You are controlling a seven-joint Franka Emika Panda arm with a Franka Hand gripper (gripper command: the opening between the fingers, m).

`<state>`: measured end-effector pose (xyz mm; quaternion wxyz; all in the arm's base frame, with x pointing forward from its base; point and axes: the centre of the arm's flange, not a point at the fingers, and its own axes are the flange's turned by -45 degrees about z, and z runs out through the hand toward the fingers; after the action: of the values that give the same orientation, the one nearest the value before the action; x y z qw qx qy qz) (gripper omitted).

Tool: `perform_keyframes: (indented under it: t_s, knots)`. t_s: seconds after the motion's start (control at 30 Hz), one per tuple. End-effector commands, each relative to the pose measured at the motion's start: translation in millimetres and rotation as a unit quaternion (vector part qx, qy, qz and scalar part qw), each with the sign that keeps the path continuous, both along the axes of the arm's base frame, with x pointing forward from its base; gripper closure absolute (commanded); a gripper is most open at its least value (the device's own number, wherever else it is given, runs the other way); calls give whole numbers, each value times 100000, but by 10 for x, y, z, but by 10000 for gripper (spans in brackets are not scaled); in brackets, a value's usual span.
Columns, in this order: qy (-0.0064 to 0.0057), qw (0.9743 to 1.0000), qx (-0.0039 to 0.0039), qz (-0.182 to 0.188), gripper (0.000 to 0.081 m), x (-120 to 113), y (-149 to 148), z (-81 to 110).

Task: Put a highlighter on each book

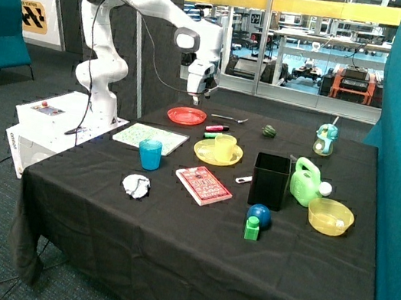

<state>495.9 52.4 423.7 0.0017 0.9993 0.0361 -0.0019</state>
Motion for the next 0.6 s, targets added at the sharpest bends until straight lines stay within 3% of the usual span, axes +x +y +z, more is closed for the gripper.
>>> perform_keyframes:
  t_s: [0.0, 0.17, 0.2, 0.3, 0.57]
  knots:
    - [-174, 99842, 191, 5615, 640, -42, 356, -189]
    - [-166, 99501, 199, 9974, 637, -36, 514, -247]
    - [-161, 99257, 202, 12162, 633, -34, 548, -262]
    - [-156, 98909, 206, 14730, 616, -28, 617, -315]
    - [-148, 98254, 212, 18603, 486, 18, 666, -436]
